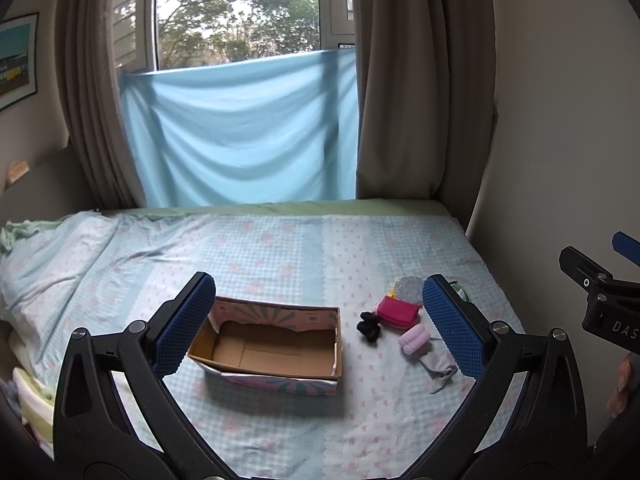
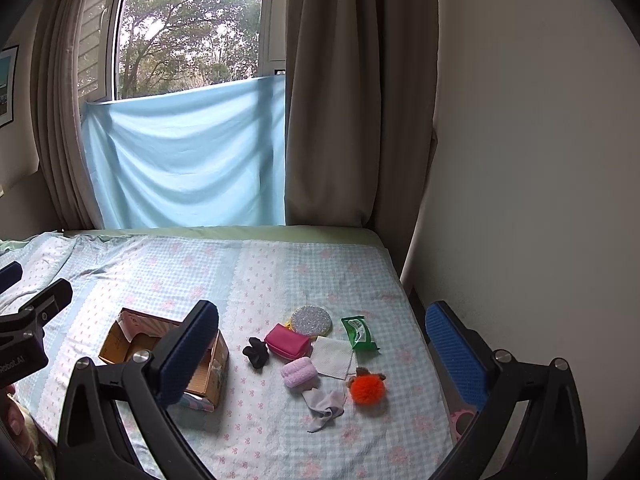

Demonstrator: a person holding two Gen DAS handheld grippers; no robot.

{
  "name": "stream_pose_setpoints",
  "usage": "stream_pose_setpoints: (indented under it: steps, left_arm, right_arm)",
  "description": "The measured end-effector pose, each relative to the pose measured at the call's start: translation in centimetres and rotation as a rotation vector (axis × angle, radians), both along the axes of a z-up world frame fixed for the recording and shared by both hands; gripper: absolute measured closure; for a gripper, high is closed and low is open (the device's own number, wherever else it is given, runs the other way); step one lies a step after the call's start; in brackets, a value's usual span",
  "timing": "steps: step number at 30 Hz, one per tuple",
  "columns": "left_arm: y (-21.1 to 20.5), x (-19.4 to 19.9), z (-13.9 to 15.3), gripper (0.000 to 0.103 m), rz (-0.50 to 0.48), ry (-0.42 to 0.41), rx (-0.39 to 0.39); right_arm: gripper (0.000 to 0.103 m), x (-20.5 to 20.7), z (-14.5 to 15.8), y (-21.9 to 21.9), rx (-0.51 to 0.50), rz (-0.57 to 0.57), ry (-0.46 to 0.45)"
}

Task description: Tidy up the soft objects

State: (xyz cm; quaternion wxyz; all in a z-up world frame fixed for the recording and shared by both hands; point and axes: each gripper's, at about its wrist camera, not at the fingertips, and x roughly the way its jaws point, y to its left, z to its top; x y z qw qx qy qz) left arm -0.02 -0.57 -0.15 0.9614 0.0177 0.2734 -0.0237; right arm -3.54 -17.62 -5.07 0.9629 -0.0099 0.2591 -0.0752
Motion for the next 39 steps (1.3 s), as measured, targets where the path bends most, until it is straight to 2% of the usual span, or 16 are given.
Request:
stream_pose_setpoints:
  steps: [39]
  left_arm:
    - [-0.24,0.05,-0.16,0.001,-0.011,-0.003,0.004]
  right_arm:
    - [0.0,0.34,0.07,0.08,0.008,0.004,0.002]
